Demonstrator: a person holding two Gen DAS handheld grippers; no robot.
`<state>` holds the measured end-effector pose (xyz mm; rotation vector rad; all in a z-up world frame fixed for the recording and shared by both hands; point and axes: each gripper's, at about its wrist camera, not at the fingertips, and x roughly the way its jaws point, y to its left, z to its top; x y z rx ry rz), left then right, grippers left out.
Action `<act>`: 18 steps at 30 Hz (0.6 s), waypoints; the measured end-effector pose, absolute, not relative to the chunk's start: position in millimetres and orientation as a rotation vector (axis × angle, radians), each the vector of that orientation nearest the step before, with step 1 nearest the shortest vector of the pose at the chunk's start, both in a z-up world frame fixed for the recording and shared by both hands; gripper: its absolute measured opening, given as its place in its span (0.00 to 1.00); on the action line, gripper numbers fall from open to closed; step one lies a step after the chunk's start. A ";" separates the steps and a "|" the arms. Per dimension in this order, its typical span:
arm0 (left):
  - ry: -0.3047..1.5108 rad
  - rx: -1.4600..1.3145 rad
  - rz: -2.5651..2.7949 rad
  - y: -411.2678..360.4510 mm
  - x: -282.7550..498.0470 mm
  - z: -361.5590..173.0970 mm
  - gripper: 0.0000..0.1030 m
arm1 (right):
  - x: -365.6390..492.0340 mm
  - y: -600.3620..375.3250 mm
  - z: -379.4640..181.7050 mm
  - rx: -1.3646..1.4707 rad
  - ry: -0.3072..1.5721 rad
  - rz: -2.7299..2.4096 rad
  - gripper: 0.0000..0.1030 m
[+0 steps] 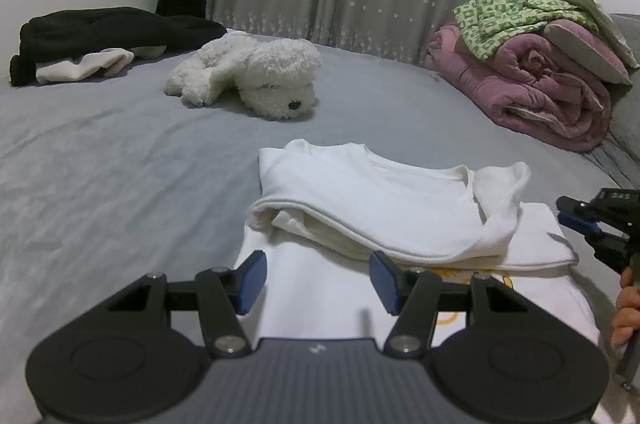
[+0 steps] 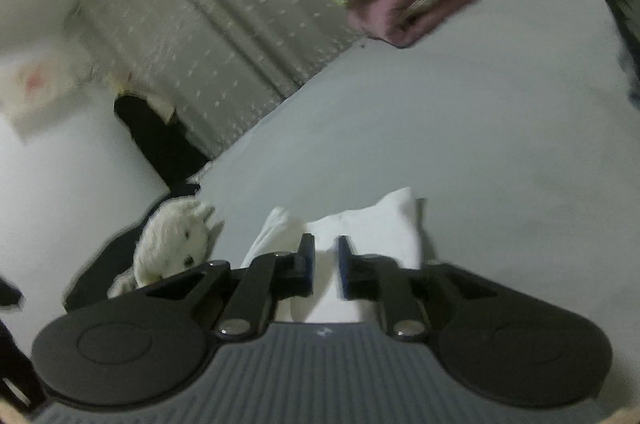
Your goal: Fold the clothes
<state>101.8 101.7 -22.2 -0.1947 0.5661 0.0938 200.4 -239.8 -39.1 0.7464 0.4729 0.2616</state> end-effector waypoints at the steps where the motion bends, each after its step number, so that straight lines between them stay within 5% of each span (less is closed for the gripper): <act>1: 0.562 -0.190 0.095 101.7 102.9 -21.2 0.56 | 200.9 -244.0 -41.3 0.792 0.477 0.271 0.20; 5: 0.542 -0.185 0.081 100.8 110.2 -14.2 0.56 | 199.8 -242.3 -40.5 0.880 0.469 0.351 0.48; 18: 0.598 -0.122 -0.168 12.1 190.6 -21.1 0.56 | 200.0 -243.3 -36.7 0.817 0.477 0.299 0.48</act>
